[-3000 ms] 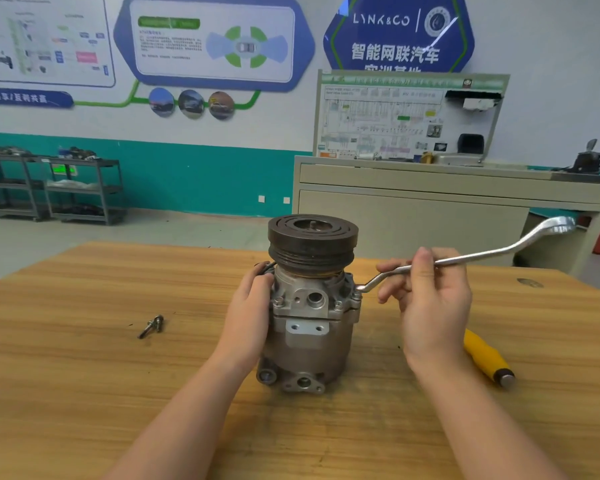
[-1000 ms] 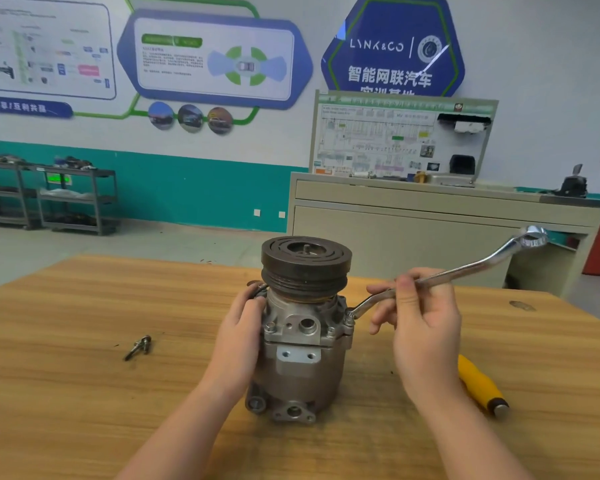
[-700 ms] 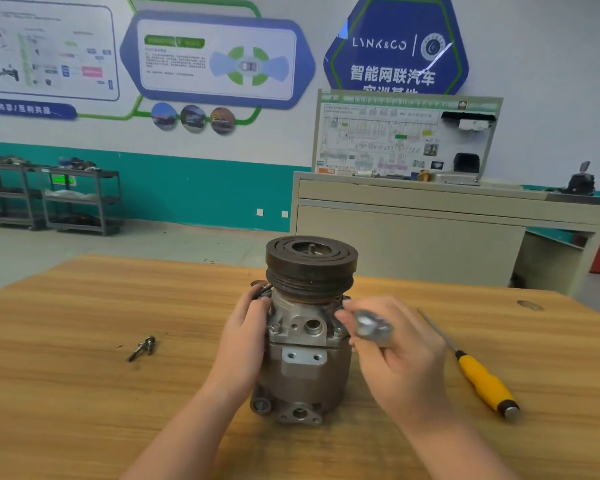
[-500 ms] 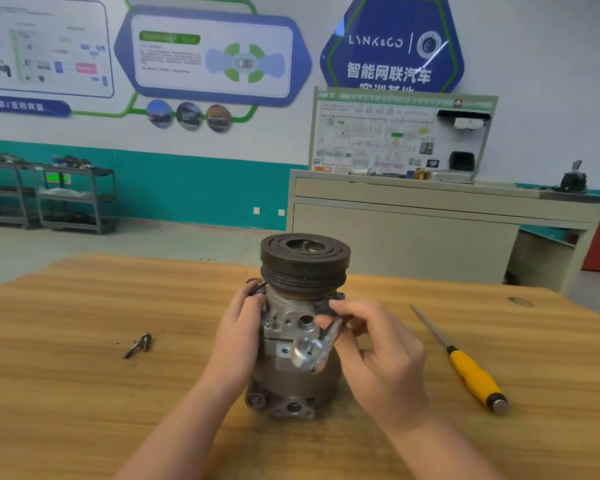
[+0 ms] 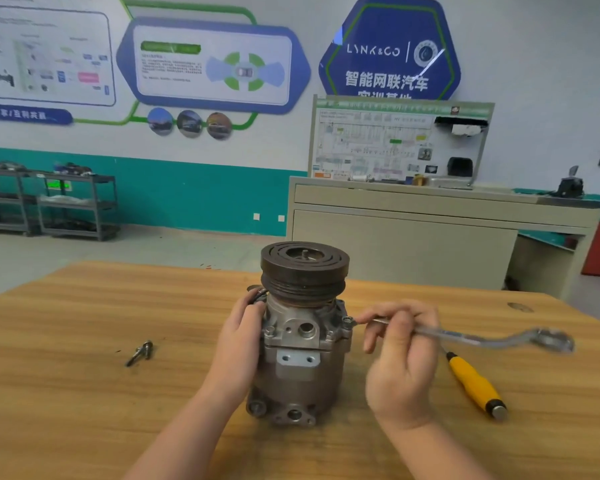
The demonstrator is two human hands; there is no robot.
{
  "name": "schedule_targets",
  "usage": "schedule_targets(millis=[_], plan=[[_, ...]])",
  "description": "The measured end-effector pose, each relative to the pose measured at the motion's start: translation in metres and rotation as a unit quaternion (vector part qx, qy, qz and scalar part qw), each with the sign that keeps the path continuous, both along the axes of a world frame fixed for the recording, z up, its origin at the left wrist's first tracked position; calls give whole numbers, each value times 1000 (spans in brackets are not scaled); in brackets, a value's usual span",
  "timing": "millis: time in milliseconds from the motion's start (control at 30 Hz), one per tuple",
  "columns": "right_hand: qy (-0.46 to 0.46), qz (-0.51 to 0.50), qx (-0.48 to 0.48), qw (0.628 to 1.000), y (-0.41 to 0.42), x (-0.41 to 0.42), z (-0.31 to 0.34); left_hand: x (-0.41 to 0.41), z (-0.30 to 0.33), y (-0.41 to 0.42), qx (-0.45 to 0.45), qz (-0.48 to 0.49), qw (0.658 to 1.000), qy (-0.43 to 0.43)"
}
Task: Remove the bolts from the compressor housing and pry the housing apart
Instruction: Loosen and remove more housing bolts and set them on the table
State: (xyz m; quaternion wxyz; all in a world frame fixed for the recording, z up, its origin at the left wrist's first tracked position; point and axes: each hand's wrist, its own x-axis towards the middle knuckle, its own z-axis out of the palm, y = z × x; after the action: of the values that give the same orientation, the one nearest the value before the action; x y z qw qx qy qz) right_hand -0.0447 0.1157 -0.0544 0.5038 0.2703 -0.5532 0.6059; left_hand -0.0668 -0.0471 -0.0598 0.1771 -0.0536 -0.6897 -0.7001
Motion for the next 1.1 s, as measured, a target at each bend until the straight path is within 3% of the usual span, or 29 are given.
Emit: schedule_targets(millis=[100, 167, 300, 433, 500, 667, 867, 967, 1100], plan=[[-122, 60, -160, 978, 2, -4, 7, -1, 0, 1, 8, -3, 1000, -4], [-211, 140, -244, 936, 11, -12, 14, -1, -1, 1, 15, -7, 1000, -6], [-353, 252, -282, 855, 26, -27, 22, -3, -1, 0, 12, -3, 1000, -8], [-350, 320, -319, 821, 33, -28, 23, -4, -1, 0, 10, 3, 1000, 4], [-319, 320, -322, 832, 36, -26, 26, -4, -1, 0, 11, 5, 1000, 3], [-240, 161, -191, 938, 33, -18, 24, -3, 0, 0, -1, -1, 1000, -7], [-135, 23, -23, 990, 18, -6, 16, -2, 0, -1, 0, 2, 1000, -10], [-27, -39, 100, 994, 18, -1, 11, -1, 0, -1, -2, 1, 1000, -9], [97, -96, 292, 946, 7, -1, 0, -1, 1, -1, -13, -2, 1000, -10]])
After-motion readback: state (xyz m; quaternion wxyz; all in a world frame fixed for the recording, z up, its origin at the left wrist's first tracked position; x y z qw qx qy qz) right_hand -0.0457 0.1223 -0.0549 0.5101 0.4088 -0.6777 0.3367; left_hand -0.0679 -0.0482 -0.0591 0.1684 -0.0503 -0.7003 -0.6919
